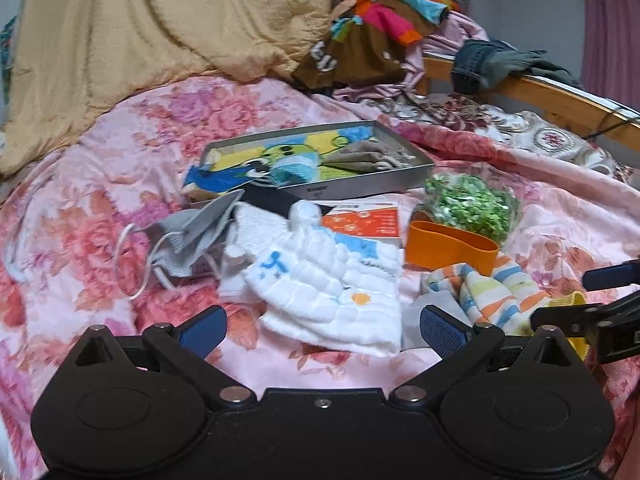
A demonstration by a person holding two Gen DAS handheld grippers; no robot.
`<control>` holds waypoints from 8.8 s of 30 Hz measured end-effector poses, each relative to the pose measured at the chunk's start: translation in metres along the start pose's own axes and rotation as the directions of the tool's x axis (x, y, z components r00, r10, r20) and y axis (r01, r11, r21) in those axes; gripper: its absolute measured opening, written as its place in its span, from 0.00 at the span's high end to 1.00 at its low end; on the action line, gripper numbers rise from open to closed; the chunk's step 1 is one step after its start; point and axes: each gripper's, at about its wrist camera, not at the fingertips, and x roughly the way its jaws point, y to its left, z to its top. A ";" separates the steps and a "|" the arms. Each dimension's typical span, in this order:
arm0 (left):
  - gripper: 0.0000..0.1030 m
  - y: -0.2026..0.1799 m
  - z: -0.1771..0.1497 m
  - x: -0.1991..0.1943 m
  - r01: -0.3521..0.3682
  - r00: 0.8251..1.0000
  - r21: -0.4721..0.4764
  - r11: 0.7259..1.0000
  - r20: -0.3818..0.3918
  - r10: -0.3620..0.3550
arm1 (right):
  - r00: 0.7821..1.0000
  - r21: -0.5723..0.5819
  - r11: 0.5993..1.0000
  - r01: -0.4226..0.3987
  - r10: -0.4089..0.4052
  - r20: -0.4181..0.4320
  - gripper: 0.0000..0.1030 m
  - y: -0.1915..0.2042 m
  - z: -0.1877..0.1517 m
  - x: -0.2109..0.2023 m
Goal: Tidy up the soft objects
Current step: 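Move both grippers back toward the remaining soft items, then grasp the yellow striped sock with the right gripper while the left grasps the grey cloth, then carry the sock and grey cloth with both grippers and lower them into the tray, then open both grippers to release the sock and cloth in the tray, then lift both grippers away from the tray and return toward the remaining items, then move the right gripper to the orange band while the left moves to the white blue-printed cloth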
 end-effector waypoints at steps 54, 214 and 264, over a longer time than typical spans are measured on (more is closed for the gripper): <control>0.96 -0.017 0.022 -0.002 0.241 0.960 0.006 0.971 -0.145 -0.238 | 0.973 -0.128 0.992 -0.017 0.046 0.225 0.82 0.020 0.006 -0.050; 0.01 0.009 0.015 -0.013 -0.038 0.995 -0.118 0.992 0.083 0.048 | 0.951 -0.102 0.995 0.009 0.023 0.307 0.00 0.020 0.014 -0.021; 0.18 0.046 -0.019 0.076 0.150 0.988 -0.433 0.889 0.027 -0.154 | 0.995 -0.032 0.999 -0.023 0.026 0.098 0.22 0.018 0.026 0.091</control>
